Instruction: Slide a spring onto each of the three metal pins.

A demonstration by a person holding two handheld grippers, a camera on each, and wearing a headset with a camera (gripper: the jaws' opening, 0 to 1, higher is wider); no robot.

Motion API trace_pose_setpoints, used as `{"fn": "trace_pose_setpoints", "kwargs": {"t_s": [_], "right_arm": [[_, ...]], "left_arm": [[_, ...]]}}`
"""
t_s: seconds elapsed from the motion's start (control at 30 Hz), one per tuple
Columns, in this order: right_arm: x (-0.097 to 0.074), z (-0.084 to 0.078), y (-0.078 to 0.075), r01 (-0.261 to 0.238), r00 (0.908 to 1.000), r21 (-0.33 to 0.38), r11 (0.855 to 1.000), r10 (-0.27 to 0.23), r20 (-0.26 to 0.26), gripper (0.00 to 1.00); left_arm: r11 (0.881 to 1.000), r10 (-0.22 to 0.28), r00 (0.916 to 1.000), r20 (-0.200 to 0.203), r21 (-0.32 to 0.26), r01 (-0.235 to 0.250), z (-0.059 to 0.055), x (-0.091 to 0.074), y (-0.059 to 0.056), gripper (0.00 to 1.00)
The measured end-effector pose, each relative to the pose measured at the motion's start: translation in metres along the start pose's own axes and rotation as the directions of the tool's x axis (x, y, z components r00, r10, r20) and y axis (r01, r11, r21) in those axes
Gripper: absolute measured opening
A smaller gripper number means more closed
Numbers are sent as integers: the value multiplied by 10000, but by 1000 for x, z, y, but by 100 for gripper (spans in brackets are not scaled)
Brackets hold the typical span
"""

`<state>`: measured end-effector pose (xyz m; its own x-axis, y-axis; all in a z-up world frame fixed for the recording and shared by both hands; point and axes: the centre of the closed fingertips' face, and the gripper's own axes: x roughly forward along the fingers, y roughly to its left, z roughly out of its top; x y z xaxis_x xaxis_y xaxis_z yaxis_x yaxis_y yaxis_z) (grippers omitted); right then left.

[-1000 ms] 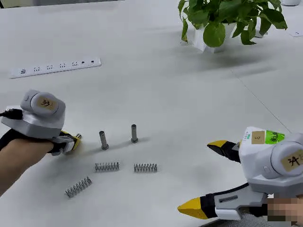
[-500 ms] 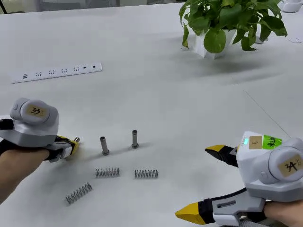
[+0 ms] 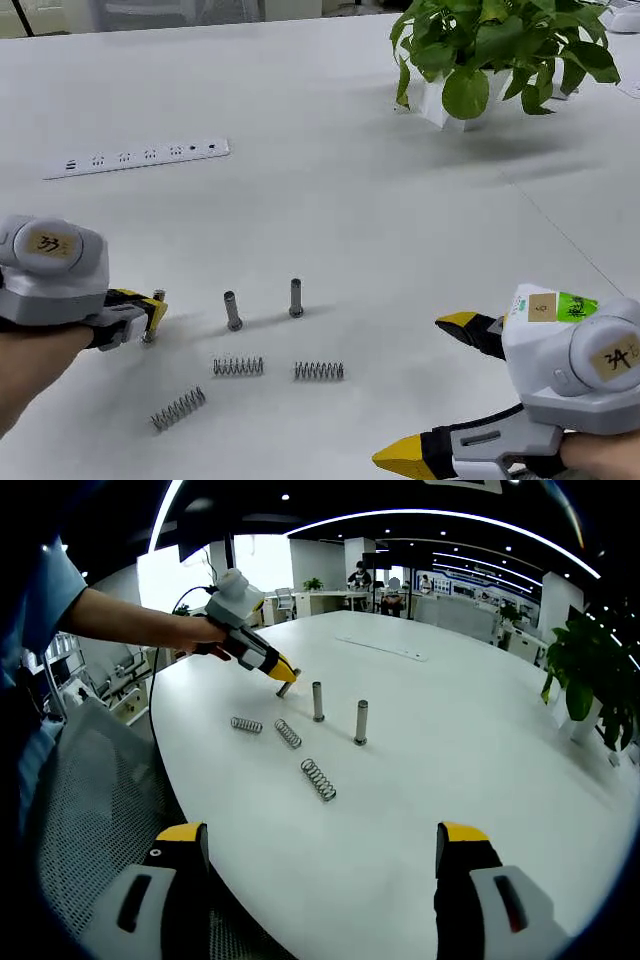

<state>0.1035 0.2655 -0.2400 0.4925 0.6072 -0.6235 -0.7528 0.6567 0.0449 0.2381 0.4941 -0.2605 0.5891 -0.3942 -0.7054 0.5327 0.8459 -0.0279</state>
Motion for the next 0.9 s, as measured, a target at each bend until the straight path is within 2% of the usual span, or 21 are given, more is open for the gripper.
{"fn": "trace_pose_setpoints", "kwargs": {"t_s": [0.3, 0.67, 0.9], "right_arm": [[2, 2, 2, -87, 10000, -51, 9999, 87, -4, 96], [5, 4, 5, -171, 9999, -79, 9998, 171, -26, 95], [5, 4, 6, -183, 9998, -101, 9998, 182, -25, 95]], "left_arm": [[9999, -42, 9997, 248, -117, 45, -3, -10, -2, 7], [9996, -70, 9996, 275, -276, 78, -7, -15, -1, 7], [9995, -125, 9995, 286, -285, 133, -9, -17, -4, 7]]}}
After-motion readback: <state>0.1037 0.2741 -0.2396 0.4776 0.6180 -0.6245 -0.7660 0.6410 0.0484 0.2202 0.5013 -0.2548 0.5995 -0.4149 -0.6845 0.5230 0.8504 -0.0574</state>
